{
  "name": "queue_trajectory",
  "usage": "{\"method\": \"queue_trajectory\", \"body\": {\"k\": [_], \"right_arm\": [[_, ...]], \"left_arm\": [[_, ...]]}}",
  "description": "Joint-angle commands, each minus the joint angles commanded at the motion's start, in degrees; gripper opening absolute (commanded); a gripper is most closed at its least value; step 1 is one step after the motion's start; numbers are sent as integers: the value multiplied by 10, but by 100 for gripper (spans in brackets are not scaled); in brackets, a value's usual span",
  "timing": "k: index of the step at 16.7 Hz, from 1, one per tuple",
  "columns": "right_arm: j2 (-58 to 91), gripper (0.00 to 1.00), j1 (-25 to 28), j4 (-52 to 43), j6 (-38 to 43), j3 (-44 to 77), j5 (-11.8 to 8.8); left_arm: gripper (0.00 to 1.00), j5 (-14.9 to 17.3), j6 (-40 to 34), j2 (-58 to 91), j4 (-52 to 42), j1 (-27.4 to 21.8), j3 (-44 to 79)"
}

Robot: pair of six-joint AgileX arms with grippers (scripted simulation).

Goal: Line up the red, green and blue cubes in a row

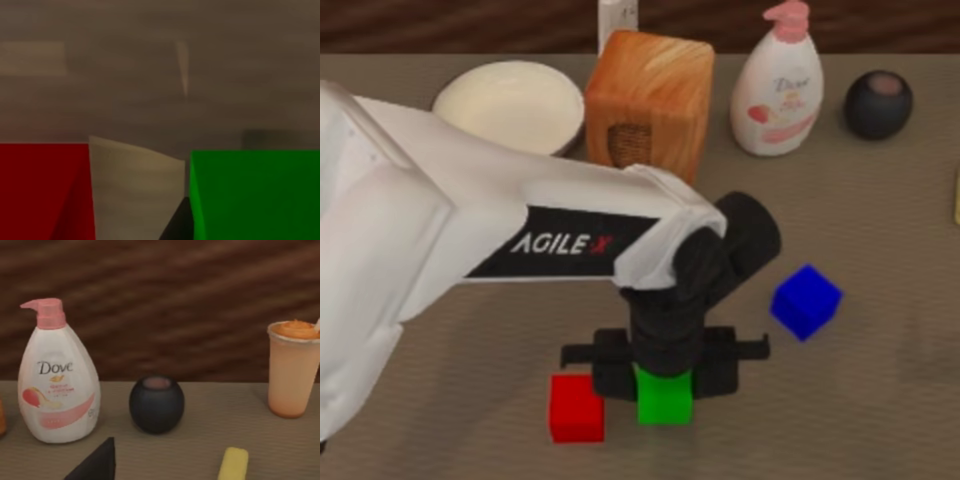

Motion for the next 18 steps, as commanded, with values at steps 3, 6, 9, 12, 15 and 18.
{"method": "queue_trajectory", "body": {"k": [3, 6, 9, 12, 15, 18], "right_arm": [[0, 100, 0, 0, 0, 0, 0], [0, 100, 0, 0, 0, 0, 0], [0, 100, 0, 0, 0, 0, 0], [0, 100, 0, 0, 0, 0, 0], [0, 100, 0, 0, 0, 0, 0], [0, 100, 0, 0, 0, 0, 0]], "left_arm": [[83, 0, 0, 0, 0, 0, 0], [100, 0, 0, 0, 0, 0, 0], [100, 0, 0, 0, 0, 0, 0], [100, 0, 0, 0, 0, 0, 0], [100, 0, 0, -1, -2, 1, 2], [100, -1, -2, -16, -41, 4, 25]]}}
